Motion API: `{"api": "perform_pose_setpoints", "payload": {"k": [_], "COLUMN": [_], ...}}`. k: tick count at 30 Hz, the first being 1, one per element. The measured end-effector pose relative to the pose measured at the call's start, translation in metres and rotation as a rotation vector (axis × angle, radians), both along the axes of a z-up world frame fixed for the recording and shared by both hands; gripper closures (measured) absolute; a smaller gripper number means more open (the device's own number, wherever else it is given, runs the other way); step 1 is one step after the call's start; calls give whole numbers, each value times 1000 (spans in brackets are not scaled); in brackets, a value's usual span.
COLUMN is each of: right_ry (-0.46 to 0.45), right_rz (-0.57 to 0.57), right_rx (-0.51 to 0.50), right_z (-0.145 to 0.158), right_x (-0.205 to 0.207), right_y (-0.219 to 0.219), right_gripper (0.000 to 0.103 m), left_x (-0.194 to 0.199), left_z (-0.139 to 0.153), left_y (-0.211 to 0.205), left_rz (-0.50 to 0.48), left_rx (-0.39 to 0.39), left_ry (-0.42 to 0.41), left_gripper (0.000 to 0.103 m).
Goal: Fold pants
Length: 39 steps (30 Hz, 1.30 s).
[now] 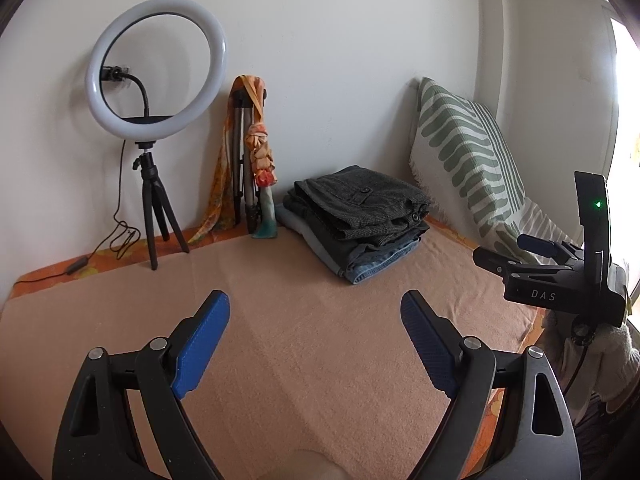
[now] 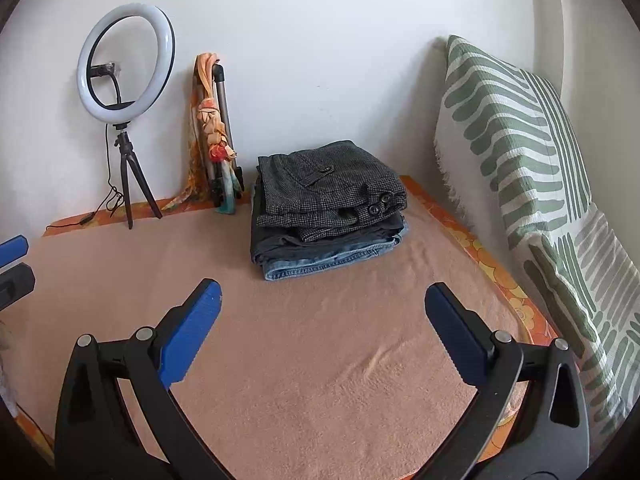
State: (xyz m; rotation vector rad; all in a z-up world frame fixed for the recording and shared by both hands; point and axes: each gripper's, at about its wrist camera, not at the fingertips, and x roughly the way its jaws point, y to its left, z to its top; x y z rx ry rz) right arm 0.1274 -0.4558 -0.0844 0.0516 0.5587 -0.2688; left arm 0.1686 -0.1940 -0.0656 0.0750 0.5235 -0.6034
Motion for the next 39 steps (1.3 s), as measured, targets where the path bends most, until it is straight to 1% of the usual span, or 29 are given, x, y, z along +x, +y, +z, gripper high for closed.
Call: {"api": "perform_pose_setpoints", "payload": {"k": [4,8,11,17,23,27,32,34,35,37,39], "right_ry": [7,-10,-21,-31,-38,-40,-43,-43,-44,-44,-45], "right_rz": [-9,-21,-28,-39,-37,-30,-17,-14,-13,-14,-14], "right_rx": [24,-1,6,13,20,22,17,16,15,14,18], "right_z": [-7,-4,-2,1,2,3,4,4,4,4,4], "right_x": [3,5,6,5,6,6,11,13,13,13,13], "right_y": [1,5,4,2,4,6,12,14,15,15,15], "right_gripper": [0,0,0,0,0,0,0,0,0,0,0], "left_x": [3,6,6,4,4,3,7,6,6,6,7], "left_z": [-6,-11,-13,-14,-12,-12,-14,-13,-13,-11,-11], "left_y": [2,4,6,6,10,10,13,14,15,17,18], "left_rz": [9,14,29,61,66,76,79,88,95,106,99], "left_rx": [6,11,15,48,19,38,35,39,40,36,30], "left_ry": [15,41,37,20,34,16,36,33,29,19,27], "left_gripper": [15,15,15,15,15,15,15,12,1,0,0]}}
